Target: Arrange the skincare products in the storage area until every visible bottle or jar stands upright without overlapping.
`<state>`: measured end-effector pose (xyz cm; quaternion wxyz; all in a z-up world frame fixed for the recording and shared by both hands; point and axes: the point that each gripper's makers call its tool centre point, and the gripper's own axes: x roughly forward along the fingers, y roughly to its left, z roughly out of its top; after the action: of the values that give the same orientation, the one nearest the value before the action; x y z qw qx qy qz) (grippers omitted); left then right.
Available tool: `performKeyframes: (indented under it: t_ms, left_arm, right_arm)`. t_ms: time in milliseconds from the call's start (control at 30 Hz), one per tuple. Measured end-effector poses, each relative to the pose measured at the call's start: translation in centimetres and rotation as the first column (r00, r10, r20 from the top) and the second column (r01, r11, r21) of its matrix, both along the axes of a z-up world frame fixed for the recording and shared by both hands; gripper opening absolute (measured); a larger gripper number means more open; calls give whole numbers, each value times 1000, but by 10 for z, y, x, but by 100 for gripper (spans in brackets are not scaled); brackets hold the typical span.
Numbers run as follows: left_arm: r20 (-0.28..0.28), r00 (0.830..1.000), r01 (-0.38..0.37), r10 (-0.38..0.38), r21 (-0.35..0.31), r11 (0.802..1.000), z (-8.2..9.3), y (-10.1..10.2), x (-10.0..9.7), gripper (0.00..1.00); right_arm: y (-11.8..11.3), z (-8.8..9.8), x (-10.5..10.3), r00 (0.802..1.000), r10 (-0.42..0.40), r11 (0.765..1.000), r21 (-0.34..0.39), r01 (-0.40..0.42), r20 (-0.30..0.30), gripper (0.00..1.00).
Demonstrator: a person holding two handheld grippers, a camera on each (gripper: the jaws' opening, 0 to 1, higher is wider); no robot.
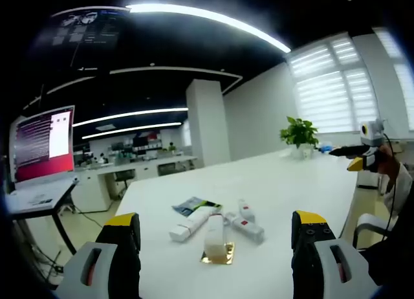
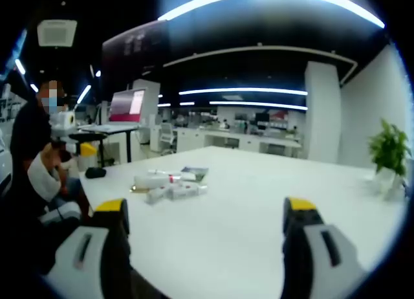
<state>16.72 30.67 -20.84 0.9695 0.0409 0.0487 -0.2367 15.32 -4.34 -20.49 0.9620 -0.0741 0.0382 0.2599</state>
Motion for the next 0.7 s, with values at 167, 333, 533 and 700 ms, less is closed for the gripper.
performKeyframes:
  t_ms: [167, 333, 533, 700]
  left_arm:
    - [-4, 1000, 7, -7, -12, 1000, -1, -1, -1, 99]
    - [-5, 1000, -7, 7, 1, 1000, -1, 2, -1, 99]
    - [-7, 1000, -23, 23, 30, 999, -5, 6, 0, 99]
    - [-20, 1000, -19, 19, 21, 1000, -7, 5, 0, 99]
  right_arm:
    - [4, 3, 0, 1000, 5, 1000, -9, -5, 1, 100]
    - [5, 5, 0, 1000, 5, 1000, -18, -5, 4, 100]
    - [0, 6, -2, 1000, -13, 999, -47, 13, 13, 100]
    - [-3, 9, -3, 1000, -16, 999, -47, 17, 19, 100]
